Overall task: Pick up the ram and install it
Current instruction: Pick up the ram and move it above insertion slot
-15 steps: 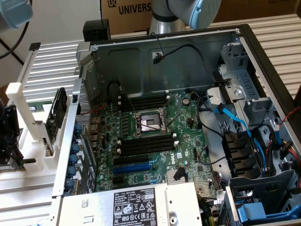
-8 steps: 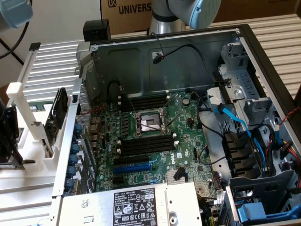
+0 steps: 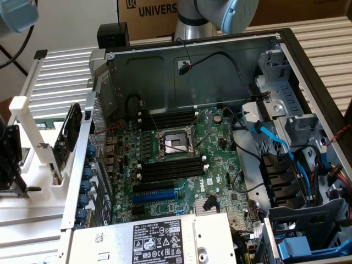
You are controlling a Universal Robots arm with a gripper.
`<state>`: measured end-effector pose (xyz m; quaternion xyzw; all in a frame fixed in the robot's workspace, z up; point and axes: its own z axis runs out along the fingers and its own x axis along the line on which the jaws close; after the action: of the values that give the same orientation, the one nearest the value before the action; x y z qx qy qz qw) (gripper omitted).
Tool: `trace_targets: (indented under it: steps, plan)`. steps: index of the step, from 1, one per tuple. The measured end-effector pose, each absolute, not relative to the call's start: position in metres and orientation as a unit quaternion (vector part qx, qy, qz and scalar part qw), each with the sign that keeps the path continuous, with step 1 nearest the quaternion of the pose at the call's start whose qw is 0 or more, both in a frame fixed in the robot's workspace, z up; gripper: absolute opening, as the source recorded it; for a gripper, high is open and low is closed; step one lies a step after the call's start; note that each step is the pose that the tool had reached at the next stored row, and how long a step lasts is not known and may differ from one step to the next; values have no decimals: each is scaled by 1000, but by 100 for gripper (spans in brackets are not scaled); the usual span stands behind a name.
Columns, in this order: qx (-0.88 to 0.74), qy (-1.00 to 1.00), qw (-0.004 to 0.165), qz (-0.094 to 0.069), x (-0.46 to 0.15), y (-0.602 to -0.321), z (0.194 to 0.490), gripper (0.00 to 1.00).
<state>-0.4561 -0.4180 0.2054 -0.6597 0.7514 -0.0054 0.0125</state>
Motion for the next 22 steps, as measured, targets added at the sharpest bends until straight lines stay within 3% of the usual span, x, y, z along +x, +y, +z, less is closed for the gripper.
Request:
trace_targets:
  steps: [5,15,22]
  plan:
    - [-660,751,13,-5,-457,-418,250,12]
    - [-660,751,13,-5,-461,-418,296,12]
    - [-660,751,13,-7,-461,-418,303,12]
